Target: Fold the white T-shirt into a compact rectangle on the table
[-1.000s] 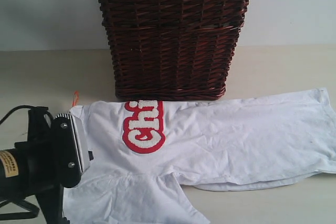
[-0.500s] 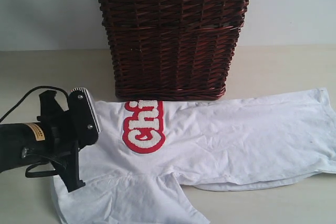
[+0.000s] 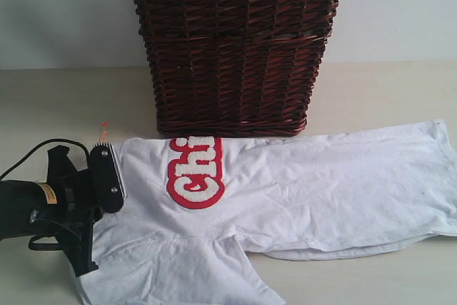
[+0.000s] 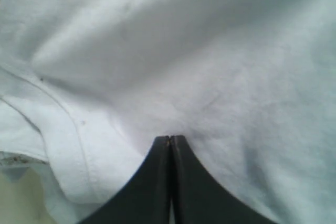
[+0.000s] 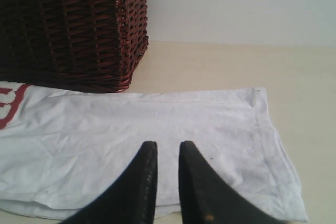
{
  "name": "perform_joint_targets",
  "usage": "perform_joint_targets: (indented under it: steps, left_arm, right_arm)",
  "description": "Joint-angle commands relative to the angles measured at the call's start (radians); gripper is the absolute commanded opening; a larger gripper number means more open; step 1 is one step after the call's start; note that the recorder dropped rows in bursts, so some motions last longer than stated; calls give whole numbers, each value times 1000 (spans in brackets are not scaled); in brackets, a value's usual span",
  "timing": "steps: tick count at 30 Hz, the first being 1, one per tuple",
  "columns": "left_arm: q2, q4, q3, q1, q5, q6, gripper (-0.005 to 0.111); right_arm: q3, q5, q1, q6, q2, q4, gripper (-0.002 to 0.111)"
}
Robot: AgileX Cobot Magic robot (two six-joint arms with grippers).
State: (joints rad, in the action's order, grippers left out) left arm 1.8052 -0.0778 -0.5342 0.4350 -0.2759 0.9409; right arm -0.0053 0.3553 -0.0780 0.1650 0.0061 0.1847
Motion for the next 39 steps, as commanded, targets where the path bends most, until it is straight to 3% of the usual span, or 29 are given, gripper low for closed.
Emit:
perform_joint_targets:
  steps: [1,9,17,26,31,35,37,39]
  left_arm:
    - [14,12,-3,-8,-24,-6,0]
    - [64,-142,-3,-35,-13,-20,0]
    - [80,-186,-3,-161,-14,-7,0]
    - [-68,-208,-3,-169,35,-27,0]
    - [-247,-219,-3,-176,196,-109,0]
    - [-315,-223,-3,-174,459,-93,0]
    - [-310,-254,5,-174,561,2,0]
    - [-301,-355,22,-174,673,200,0]
  right_arm:
    - [5,-11,3,5,-6,1,16]
    - [5,-11,3,5,-6,1,16]
    - [5,-11,3,5,-6,1,16]
    - [5,-11,3,5,-6,1,16]
    - [5,-11,3,7,-6,1,16]
    - [5,-11,3,7,-6,1,16]
    - [5,-11,3,7,-6,1,16]
    - [5,-11,3,7,-6,1,16]
